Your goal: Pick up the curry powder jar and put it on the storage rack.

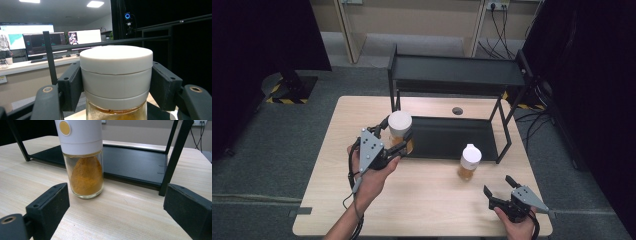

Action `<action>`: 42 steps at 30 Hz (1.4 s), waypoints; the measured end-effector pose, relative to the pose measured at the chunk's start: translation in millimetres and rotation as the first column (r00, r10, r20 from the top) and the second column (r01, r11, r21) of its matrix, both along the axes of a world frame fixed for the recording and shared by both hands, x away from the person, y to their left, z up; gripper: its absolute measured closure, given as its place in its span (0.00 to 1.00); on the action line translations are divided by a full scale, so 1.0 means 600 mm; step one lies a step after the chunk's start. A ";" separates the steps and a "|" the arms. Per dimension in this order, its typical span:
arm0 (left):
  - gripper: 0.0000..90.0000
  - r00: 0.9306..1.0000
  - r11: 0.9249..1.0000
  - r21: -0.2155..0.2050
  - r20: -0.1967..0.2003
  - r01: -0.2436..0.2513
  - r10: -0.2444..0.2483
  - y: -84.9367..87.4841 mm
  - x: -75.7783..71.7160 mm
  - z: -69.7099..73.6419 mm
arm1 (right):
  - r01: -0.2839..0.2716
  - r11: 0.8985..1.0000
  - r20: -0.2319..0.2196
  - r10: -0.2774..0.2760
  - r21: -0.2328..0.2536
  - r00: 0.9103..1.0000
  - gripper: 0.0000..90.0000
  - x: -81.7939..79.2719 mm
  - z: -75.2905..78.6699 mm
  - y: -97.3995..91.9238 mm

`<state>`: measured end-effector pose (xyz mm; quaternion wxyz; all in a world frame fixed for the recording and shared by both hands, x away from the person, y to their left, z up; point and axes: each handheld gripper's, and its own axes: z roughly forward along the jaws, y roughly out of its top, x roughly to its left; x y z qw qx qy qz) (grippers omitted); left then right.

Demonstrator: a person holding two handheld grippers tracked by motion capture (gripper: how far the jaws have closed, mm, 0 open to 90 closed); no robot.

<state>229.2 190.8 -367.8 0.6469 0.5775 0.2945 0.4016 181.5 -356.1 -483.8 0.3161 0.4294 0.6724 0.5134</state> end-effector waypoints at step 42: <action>0.37 0.998 0.999 -0.025 0.047 -0.038 0.039 -0.033 0.056 0.088 | 0.001 1.000 -0.002 -0.001 -0.001 1.000 0.08 0.000 0.000 0.000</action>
